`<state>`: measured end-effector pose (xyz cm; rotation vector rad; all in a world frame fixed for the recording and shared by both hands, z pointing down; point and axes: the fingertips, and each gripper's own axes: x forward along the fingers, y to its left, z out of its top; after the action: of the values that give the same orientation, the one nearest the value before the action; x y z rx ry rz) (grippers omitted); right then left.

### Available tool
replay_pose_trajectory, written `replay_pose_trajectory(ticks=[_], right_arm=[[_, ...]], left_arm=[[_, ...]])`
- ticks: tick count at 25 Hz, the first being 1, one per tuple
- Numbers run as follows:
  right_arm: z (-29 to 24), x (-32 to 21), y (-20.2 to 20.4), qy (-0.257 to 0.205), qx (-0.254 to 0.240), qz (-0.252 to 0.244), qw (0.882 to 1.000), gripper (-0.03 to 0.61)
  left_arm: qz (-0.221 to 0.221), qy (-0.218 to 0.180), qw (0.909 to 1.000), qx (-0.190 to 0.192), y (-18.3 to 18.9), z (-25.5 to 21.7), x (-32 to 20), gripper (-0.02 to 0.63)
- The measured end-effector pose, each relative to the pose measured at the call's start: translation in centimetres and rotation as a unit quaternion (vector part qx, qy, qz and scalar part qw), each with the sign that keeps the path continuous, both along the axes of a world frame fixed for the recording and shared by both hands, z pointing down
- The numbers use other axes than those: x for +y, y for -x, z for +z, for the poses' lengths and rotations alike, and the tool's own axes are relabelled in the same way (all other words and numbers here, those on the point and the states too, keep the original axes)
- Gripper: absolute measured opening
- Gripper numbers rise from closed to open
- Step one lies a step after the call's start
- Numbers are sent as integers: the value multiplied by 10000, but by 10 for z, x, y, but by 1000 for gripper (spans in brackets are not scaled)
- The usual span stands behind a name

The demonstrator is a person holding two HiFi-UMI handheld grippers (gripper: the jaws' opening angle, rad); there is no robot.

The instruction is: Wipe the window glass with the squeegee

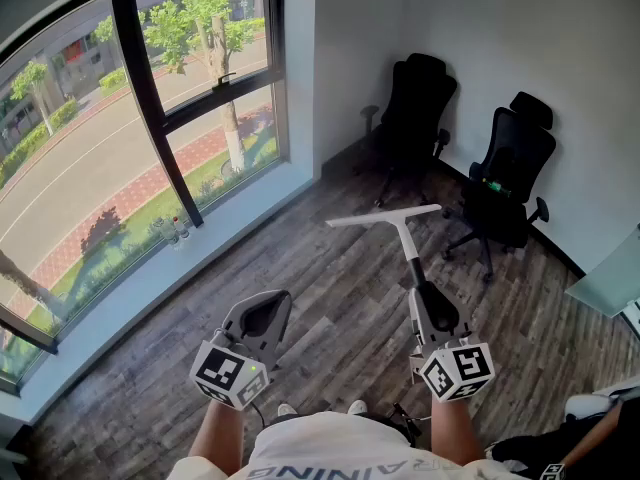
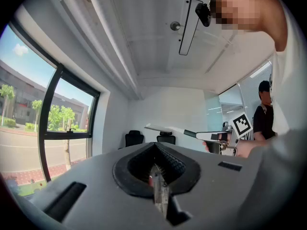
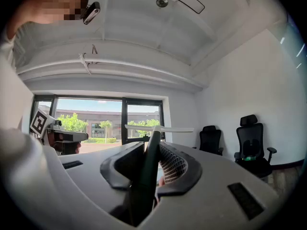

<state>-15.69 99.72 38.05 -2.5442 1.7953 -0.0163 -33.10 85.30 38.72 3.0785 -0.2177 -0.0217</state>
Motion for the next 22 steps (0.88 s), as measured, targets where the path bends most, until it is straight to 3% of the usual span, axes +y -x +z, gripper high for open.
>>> replay_pose_trajectory(ticks=[22], right_arm=[[2,15,-21,-143,-175,-207,9995,100]], left_arm=[[-70,-51,9999,-140,-26,0,20,17]])
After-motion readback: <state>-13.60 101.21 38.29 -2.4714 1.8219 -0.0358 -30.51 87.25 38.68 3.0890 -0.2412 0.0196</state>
